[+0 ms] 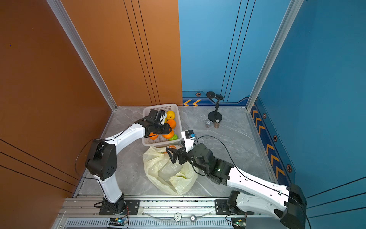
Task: Untie the knot of the plastic bag and take out the fruit
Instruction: 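Carry the orange to the basket with the left gripper while the right draws back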
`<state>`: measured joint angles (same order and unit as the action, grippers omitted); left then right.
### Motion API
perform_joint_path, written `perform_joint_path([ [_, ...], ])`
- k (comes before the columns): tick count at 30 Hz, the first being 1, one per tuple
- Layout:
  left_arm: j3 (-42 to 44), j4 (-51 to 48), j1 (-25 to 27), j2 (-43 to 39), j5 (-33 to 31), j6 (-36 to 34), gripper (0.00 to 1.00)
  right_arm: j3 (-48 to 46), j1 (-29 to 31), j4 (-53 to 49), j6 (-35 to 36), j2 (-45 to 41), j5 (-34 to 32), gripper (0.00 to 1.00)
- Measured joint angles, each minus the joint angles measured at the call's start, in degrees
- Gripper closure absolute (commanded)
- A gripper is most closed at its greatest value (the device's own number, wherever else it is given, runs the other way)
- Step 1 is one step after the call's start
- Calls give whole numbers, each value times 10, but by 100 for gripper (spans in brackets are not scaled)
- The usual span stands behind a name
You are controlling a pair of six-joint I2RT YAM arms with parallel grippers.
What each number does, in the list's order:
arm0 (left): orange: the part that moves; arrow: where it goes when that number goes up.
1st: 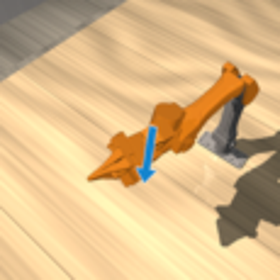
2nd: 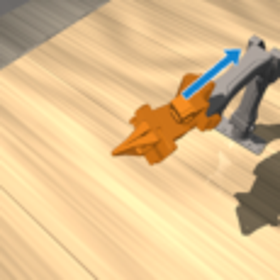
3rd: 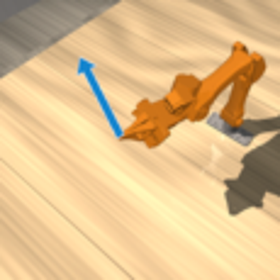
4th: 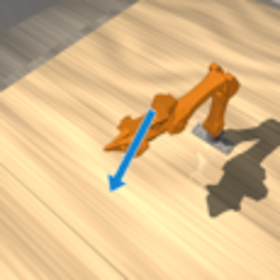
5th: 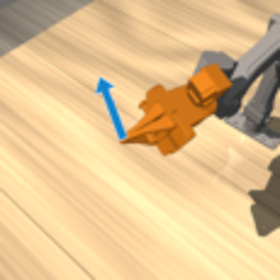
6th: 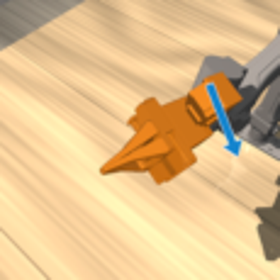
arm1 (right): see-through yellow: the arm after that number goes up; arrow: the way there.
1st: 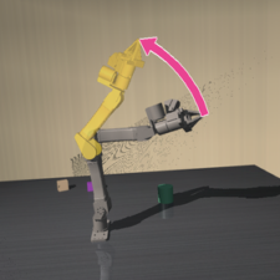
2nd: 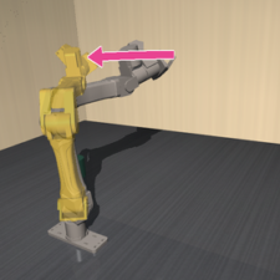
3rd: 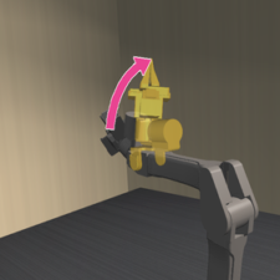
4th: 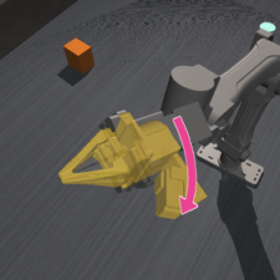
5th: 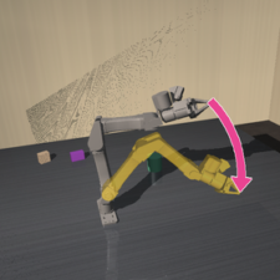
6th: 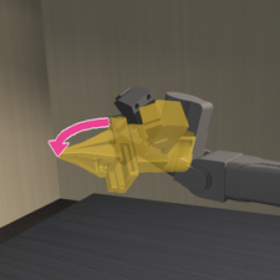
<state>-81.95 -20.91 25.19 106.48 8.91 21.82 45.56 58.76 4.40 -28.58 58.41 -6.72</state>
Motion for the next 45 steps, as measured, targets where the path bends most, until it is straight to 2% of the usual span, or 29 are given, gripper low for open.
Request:
perform_joint_path([
  [8, -50, 14, 0, 67, 10, 0, 63, 0, 6, -10, 0, -22, -16, 0],
  [12, -60, 21, 1, 78, 20, 0, 54, -1, 9, -10, 0, -34, -26, 0],
  [16, -60, 21, 1, 78, 20, -3, 52, -2, 9, -10, 0, -36, -26, 0],
  [21, -36, 31, 0, 65, 17, -15, 47, -2, 9, -10, 0, -36, -31, 0],
  [28, 10, 13, 0, 46, 17, -31, 29, -2, 9, -10, 0, -28, -37, 0],
  [33, 24, -1, 0, 40, 15, -37, 27, -2, 9, -11, 0, -21, -37, 0],
  [38, 35, -6, 0, -4, 15, -36, 26, 7, 14, -47, -1, -19, -42, 0],
  [45, 60, -7, 5, -138, 7, -34, 26, 76, 46, -169, -3, 17, -58, 11],
])
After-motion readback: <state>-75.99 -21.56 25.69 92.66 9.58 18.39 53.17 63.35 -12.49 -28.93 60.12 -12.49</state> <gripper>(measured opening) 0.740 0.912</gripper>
